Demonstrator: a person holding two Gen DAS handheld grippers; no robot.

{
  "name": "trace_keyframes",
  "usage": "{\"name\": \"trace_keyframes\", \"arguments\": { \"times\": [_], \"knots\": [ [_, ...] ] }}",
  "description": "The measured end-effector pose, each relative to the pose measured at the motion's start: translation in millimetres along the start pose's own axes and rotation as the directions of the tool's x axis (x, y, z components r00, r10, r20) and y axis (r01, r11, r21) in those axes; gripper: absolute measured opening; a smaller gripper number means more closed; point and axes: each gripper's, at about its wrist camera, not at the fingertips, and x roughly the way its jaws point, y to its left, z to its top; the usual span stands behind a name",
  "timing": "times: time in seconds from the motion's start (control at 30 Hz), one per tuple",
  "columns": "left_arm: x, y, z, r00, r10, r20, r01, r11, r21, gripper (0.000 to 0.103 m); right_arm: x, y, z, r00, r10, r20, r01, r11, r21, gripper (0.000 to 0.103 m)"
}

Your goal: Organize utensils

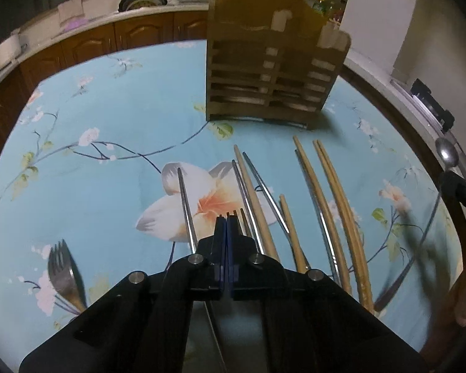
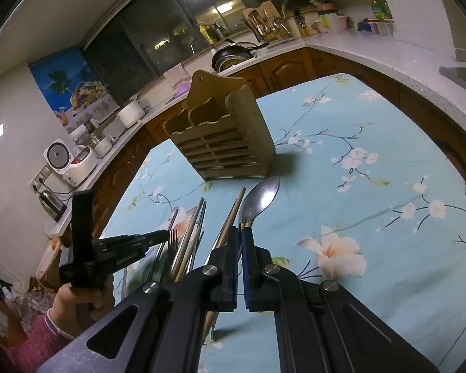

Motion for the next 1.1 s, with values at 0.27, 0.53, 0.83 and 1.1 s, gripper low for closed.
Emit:
{"name": "trace_keyframes", "arguments": {
  "times": [0.27, 0.53, 0.83, 1.1],
  "knots": [
    [-47.9, -1.7, -0.6, 0.995, -0.008, 0.1, 0.008, 1.0, 0.001, 0.0, -9.7, 9.2, 8.5, 0.999, 0.014, 0.031, -0.014, 1.0, -0.024, 0.002],
    [-12.5, 13.8, 0.5, 0.998, -0.056, -0.015, 0.056, 0.998, -0.014, 0.055, -14.0, 15.0, 13.2, 0.999, 0.021, 0.042, -0.019, 0.999, -0.037, 0.002],
    [11.0, 13.9, 11.3, 0.986, -0.163, -0.037, 0.166, 0.983, 0.081, 0.024, -8.3, 7.8, 12.2, 1.0, -0.009, 0.024, 0.01, 1.0, -0.019, 0.002],
    [28.1, 10.8, 6.6, 0.981, -0.168, -0.101, 0.179, 0.977, 0.115, 0.02, -2.8, 6.2, 9.3, 1.0, -0.01, 0.014, 0.01, 1.0, -0.016, 0.002]
  ]
}}
